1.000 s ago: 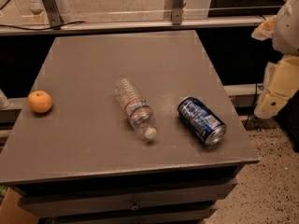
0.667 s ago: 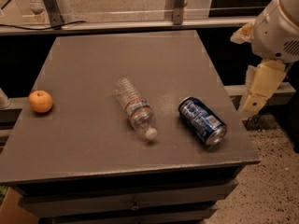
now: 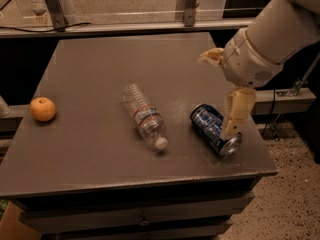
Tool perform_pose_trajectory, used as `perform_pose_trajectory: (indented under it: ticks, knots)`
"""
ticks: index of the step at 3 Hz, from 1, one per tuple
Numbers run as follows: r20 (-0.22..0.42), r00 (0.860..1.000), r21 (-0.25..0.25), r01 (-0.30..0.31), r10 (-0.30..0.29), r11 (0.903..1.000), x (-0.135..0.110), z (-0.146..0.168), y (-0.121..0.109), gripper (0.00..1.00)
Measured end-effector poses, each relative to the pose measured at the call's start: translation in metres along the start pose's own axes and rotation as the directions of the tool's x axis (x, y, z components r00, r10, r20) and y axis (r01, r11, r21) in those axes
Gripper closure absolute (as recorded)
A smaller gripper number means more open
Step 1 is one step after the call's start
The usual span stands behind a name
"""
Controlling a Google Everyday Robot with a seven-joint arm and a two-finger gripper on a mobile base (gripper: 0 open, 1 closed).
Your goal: Place water bottle upright
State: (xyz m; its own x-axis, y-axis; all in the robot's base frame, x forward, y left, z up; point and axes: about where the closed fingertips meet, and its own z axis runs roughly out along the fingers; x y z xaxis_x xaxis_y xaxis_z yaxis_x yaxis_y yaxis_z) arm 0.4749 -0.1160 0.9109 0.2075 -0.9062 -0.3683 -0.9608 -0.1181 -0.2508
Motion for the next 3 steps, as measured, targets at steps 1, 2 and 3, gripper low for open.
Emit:
perform_pose_trajectory:
  ticks: [1, 2, 3]
  knots:
    - [0.031, 0.988, -0.003, 0.153, -0.153, 0.9882, -0.025, 0.014, 0.0, 0.0]
    - [0.051, 0.947, 0.002, 0.317, -0.317, 0.9483, -0.052, 0.019, 0.001, 0.0]
    - [0.077, 0.885, -0.02, 0.462, -0.459, 0.8867, -0.076, 0.027, 0.002, 0.0]
